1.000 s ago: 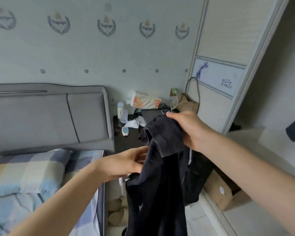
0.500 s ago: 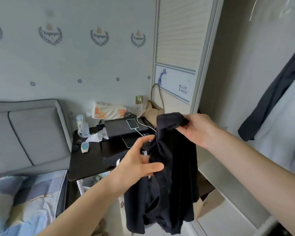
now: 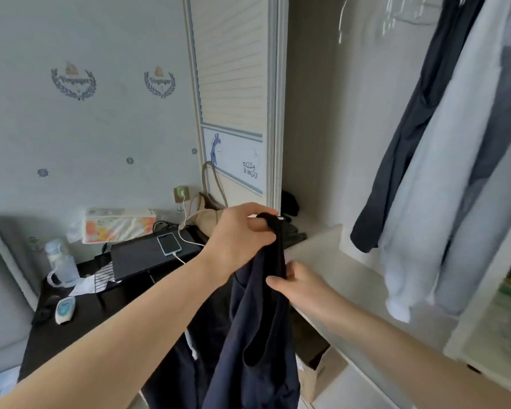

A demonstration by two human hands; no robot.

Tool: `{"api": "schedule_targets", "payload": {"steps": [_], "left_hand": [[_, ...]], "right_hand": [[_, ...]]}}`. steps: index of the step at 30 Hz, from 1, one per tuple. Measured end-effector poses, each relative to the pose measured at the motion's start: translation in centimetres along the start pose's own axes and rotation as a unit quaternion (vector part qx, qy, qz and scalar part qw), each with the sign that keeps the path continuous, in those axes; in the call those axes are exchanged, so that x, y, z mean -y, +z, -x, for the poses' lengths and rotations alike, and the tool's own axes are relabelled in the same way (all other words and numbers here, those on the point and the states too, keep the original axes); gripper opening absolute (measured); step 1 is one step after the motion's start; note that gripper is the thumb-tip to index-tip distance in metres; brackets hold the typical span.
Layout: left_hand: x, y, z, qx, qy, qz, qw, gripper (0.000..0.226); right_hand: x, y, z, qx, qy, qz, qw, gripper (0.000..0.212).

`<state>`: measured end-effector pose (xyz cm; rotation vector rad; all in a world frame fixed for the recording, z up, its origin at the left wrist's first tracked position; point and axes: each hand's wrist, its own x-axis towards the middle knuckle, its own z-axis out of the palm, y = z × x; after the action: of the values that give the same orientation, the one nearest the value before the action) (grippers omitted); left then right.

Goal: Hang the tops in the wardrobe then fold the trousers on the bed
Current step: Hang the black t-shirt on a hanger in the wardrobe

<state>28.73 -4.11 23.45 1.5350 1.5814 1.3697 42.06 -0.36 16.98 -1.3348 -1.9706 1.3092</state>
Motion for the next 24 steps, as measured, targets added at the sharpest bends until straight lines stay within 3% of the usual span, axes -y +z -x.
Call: {"api": "schedule_targets", "payload": {"steps": [3,6,8,12,14,16,18,19,21,24], "left_hand": [[-0.2,0.2,-3.1,-0.026,0.07,-0.112,0.991,0.028],[1.3,-1.0,-6.3,-0.077,0.081,-0.208,0.972,0.022],[2.9,-1.9,-8.5,-0.064,0.077,-0.274,0.956,0.013],[5.0,-2.8,-13.0,-0.038,0.087,-0.425,0.9,0.029],[5.3,-3.6,-16.2,-0.028,0.098,-0.43,0.897,0.031],[5.4,-4.6,-19.2,0.016,0.079,-0.363,0.928,0.034],[5.0,-5.2,-21.8,0.058,0.005,-0.144,0.988,0.026],[4.5,-5.3,-22.9,0.094,-0.059,0.002,0.994,0.019],[3.5,-5.4,-25.0,0.18,-0.168,0.2,0.948,0.012],[2.6,-4.7,-27.9,0.278,-0.22,0.245,0.902,0.011]], "right_hand": [[-1.0,-1.4,-1.9,-0.034,-0.002,0.01,0.999,0.022],[-1.4,-3.7,-3.8,-0.123,-0.02,0.033,0.992,0.033],[-0.9,-5.3,-5.0,-0.183,-0.055,0.027,0.981,0.032],[1.9,-7.9,-7.8,-0.243,-0.129,0.078,0.958,0.029],[3.5,-9.0,-9.4,-0.26,-0.143,0.127,0.946,0.026],[4.9,-10.2,-11.0,-0.27,-0.137,0.183,0.935,0.023],[5.5,-11.8,-12.4,-0.266,-0.112,0.258,0.922,0.029],[5.6,-12.8,-13.1,-0.261,-0.09,0.297,0.914,0.037],[5.4,-14.6,-14.4,-0.266,-0.033,0.332,0.904,0.045],[5.1,-16.6,-15.3,-0.317,0.01,0.315,0.894,0.043]]}}
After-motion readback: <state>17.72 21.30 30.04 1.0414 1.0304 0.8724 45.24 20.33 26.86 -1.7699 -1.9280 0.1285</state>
